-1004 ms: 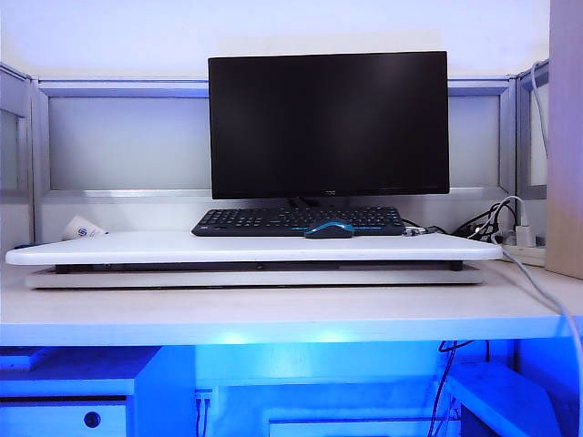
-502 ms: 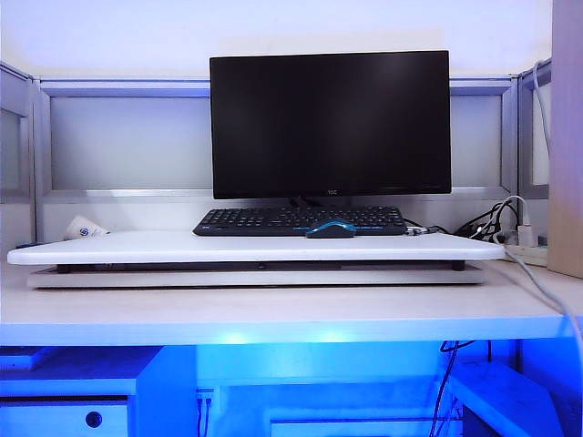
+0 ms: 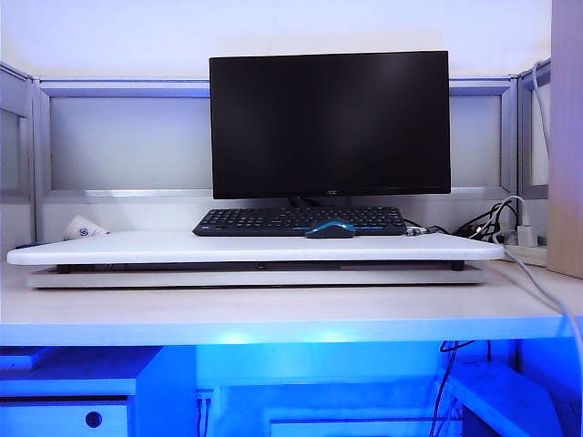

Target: Grab the backpack from the chair and place it on the desk.

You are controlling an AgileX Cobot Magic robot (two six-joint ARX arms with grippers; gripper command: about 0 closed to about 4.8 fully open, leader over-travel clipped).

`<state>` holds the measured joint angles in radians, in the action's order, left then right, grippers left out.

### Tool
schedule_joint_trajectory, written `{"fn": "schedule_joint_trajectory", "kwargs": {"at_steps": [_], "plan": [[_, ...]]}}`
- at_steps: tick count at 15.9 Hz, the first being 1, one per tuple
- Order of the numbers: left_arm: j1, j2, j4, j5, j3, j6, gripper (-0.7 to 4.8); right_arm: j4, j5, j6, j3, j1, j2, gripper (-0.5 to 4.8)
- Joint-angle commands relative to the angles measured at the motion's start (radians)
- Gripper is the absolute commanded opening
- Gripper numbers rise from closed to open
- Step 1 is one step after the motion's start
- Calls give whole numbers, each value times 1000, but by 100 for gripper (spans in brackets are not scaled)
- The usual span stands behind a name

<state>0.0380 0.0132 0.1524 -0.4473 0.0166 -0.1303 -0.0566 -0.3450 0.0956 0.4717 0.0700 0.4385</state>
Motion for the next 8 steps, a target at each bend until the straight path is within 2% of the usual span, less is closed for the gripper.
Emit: {"fn": "schedule_joint_trajectory", "kwargs": {"at_steps": [1,3,5,8], "plan": [[0,1,33,-253,5,-69,103,4,-30,61,31,-85,98,479],[0,1,34,-252,5,-89,103,-13,-26,97,31,-149,109,479],[0,1,34,-256,5,-98,103,-46,-8,121,30,-260,113,479],[0,1,34,-257,5,-114,103,-82,122,194,27,-438,148,479]]}}
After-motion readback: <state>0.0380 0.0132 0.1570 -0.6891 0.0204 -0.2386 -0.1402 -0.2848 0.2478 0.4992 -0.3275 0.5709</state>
